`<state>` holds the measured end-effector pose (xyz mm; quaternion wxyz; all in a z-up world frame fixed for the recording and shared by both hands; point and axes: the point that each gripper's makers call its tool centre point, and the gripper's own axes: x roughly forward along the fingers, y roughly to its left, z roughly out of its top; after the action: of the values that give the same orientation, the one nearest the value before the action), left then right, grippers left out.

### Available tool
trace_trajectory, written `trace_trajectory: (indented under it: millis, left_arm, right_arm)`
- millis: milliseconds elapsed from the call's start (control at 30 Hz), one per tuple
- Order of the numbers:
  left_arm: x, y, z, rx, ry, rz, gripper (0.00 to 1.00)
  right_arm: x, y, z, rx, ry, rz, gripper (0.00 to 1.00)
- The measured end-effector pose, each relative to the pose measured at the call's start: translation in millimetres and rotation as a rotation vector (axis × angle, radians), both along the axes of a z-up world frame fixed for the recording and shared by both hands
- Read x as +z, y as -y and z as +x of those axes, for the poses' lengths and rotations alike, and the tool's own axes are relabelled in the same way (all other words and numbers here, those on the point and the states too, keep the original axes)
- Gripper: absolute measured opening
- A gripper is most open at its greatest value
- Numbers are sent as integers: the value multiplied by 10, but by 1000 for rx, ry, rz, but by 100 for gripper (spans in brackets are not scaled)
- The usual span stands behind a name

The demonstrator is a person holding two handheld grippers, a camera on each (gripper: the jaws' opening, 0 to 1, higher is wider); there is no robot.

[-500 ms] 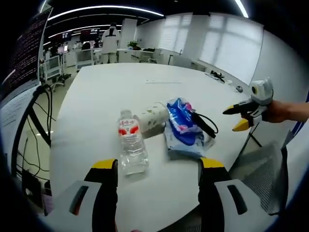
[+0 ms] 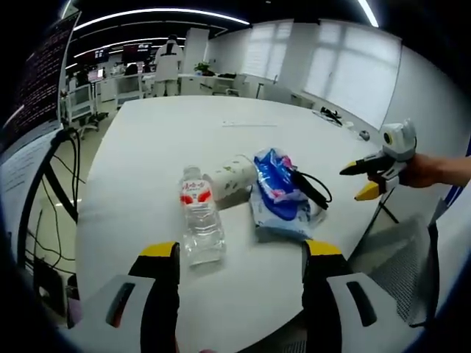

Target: Arrange the tabletop items into an orderly group along one side of the table until the central work area is clear of visible clutter.

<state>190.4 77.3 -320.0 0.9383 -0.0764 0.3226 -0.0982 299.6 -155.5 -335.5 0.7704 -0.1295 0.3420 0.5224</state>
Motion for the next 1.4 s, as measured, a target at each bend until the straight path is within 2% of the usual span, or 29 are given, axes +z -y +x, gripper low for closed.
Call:
trace_trajectory:
  millis: [633, 867, 1300, 1400]
  left_arm:
    - [-34, 23, -74, -1, -24, -5, 66]
    - [-32, 29, -102, 8, -34, -9, 65]
    - [-67, 39, -62, 1, -36, -7, 63]
    - [-144, -30, -31, 22, -58, -1, 59]
  right_arm:
    - [15, -5, -70, -12, -13, 1, 67]
    - [-61, 33, -138, -18, -27, -4, 67]
    - [-71, 76, -181, -37, -28, -6, 67]
    - [-64, 95, -206, -42, -26, -6, 66]
